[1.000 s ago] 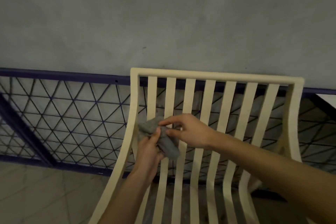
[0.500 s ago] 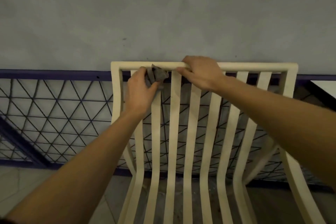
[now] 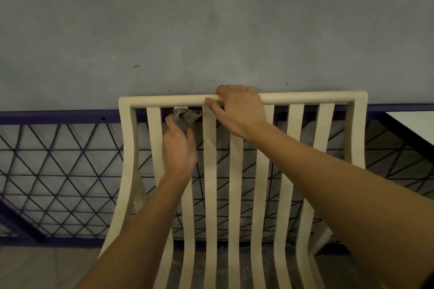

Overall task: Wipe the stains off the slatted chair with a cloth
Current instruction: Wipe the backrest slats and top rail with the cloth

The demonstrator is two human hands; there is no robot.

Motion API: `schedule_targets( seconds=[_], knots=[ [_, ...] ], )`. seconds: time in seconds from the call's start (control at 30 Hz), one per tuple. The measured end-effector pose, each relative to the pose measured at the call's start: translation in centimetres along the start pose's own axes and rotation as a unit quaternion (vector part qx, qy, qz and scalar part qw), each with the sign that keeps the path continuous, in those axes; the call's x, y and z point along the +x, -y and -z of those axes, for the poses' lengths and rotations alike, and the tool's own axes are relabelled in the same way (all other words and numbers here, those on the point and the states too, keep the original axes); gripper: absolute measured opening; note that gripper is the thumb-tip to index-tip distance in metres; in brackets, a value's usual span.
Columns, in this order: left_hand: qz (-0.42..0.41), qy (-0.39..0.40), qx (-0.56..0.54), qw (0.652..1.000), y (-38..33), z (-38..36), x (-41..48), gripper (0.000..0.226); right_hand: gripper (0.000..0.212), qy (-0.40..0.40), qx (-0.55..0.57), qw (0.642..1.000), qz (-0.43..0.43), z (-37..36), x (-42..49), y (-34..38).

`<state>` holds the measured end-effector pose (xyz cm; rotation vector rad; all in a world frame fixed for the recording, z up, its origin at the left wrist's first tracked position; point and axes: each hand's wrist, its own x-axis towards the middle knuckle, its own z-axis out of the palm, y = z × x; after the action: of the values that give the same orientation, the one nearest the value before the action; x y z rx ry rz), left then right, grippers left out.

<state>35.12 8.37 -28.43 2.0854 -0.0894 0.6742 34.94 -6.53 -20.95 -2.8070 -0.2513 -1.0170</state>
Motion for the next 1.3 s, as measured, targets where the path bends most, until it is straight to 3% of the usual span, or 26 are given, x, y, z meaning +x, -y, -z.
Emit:
schedule_targets(
  seconds=[0.23,0.43,0.57,0.67,0.77,0.9,1.0,1.13,1.3],
  knots=[
    [-0.006,-0.043,-0.019,0.999,2.0,-1.6,-1.1,0.042,0.039,-0.023,0.010,1.000,-0.018,-0.2,0.2,0.2],
    [0.062,0.010,0.006,0.998,7.3,-3.0,-7.0,0.048,0.039,-0.032,0.011,0.999,-0.018,-0.4,0.3,-0.1],
    [0.218,0.065,-0.066,0.972,12.8,-4.1,-13.8,0.022,0.039,-0.048,0.006,0.999,-0.022,-0.7,0.3,-0.1],
    [0.267,0.144,-0.015,0.953,17.5,-4.1,-19.6,0.021,0.040,-0.049,-0.007,0.999,-0.016,-1.0,0.4,-0.3],
    [0.218,0.200,0.101,0.950,19.5,-4.3,-21.6,0.037,0.044,-0.060,-0.034,0.998,-0.010,-1.1,0.7,-0.5],
    [0.227,0.184,0.063,0.954,19.3,-3.9,-21.7,0.009,0.048,-0.054,-0.050,0.997,-0.024,-2.1,0.2,-0.7],
    [0.198,0.234,0.091,0.948,18.6,-2.9,-19.8,0.013,0.045,-0.053,-0.045,0.997,-0.027,-2.0,0.3,-0.5],
    [0.178,0.194,-0.006,0.965,14.1,-1.7,-14.2,0.012,0.043,-0.057,-0.040,0.997,-0.030,-2.0,0.2,-0.3],
    [0.018,0.155,0.042,0.987,8.5,0.5,-6.4,0.024,0.044,-0.048,-0.026,0.998,-0.026,-1.8,0.0,0.0]
  ],
)
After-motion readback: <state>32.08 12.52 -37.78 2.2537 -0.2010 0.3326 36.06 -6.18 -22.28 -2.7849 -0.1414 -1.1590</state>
